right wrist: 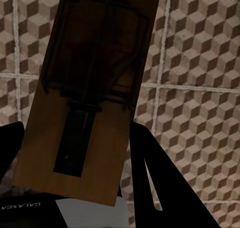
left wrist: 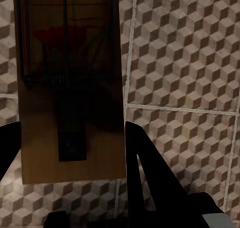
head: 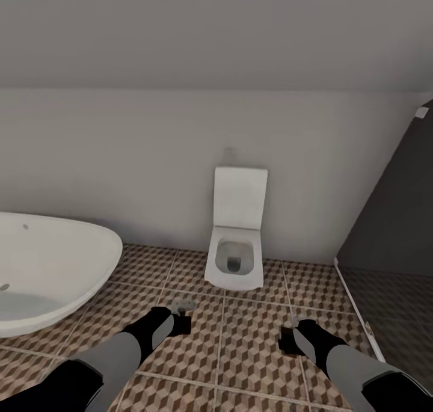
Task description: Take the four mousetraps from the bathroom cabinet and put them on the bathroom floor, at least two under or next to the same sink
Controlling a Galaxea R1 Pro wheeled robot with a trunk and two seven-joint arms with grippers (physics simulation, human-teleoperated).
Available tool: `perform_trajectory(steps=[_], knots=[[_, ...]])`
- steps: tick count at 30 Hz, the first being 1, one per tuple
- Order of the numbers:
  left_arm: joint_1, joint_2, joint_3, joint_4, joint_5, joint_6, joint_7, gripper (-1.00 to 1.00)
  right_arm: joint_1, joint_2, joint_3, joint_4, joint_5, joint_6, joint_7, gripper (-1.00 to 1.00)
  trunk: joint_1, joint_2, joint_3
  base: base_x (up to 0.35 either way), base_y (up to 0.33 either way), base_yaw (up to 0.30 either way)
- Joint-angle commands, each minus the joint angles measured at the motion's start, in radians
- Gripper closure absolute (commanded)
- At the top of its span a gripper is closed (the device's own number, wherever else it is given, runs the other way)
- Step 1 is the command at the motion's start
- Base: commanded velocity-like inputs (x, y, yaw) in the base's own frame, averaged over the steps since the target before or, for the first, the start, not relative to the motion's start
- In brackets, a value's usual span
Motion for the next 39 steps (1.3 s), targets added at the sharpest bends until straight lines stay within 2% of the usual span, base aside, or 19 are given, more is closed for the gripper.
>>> perform_trajectory(steps=[1,10,19,33,39], knots=[[0.000,0.000,-0.008,0.000,0.008,0.005,0.005,1.00,0.000,-0.001,0.007,-0.003,-0.014,0.005,-0.006,1.00,0.000,-0.001,-0.003,0.000,0.000,0.000],[0.000,-0.008,-0.008,0.003,0.008,0.004,0.006,1.00,0.000,0.000,0.007,-0.003,-0.014,0.005,-0.006,1.00,0.000,-0.001,-0.017,0.011,0.000,0.000],[0.000,-0.011,-0.008,0.004,0.008,0.005,0.014,1.00,0.000,0.000,0.007,-0.003,-0.014,0.005,-0.007,1.00,0.000,-0.001,-0.032,0.252,0.000,0.000],[0.000,-0.009,-0.008,0.005,0.007,0.002,0.017,1.00,0.000,0.001,0.009,-0.002,-0.012,0.004,-0.010,1.00,0.000,-0.001,-0.055,0.036,0.000,0.000],[0.000,-0.009,-0.008,0.005,0.007,0.000,0.018,1.00,0.000,0.001,0.011,-0.001,-0.012,0.001,-0.008,1.00,0.000,-0.001,-0.065,0.238,0.000,0.000]])
